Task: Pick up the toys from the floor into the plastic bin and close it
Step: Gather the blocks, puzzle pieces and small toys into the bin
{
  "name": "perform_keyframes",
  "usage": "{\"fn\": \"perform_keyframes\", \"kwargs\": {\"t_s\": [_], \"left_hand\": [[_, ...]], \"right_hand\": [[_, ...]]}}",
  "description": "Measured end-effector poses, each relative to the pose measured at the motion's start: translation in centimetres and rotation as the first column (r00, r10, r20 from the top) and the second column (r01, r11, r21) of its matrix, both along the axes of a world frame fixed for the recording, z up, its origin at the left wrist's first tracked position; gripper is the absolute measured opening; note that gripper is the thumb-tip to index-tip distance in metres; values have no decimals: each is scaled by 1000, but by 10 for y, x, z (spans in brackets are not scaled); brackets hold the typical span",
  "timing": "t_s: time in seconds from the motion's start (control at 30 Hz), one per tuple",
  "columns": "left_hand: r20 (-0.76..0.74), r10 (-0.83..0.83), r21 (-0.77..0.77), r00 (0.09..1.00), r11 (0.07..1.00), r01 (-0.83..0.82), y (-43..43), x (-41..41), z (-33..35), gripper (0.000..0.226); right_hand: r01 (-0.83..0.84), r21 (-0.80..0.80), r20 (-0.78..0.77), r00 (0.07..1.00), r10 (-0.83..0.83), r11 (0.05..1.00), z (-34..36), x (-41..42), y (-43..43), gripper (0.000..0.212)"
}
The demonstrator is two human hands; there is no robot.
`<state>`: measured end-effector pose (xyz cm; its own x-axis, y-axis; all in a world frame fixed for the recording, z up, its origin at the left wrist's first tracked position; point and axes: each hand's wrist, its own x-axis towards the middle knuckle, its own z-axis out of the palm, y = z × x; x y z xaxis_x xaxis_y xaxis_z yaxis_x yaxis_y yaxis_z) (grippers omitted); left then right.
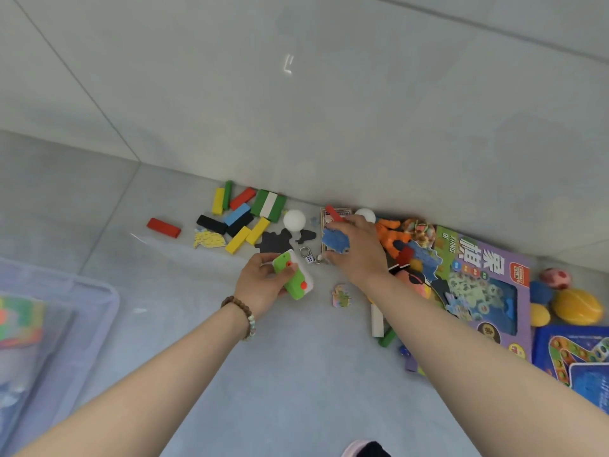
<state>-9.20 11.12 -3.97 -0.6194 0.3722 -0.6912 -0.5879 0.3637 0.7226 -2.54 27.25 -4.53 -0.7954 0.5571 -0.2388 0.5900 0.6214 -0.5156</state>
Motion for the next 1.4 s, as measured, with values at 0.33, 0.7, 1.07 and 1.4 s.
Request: {"fn": "perform_keyframes", "kwargs": {"t_s": [0.33,0.7,1.07,1.4], "left_hand": [[-21,23,14,1000,1000,-22,-8,-8,7,41],[-228,14,131,974,991,17,-72,-43,137,29],[-372,245,216,895,961,-174,-287,-45,292,28],[-485,106,-238,868,939,-248,-422,-64,265,69]], "right_hand": [[-38,45,-80,996,41,998,10,8,-3,32],[42,-571,-277,930,-241,820,170,-31,-58,13],[-291,-658,-297,948,116,695,308,-76,-280,16],[-278,-517,-65,956,286,810,249,-109,-363,47]]}}
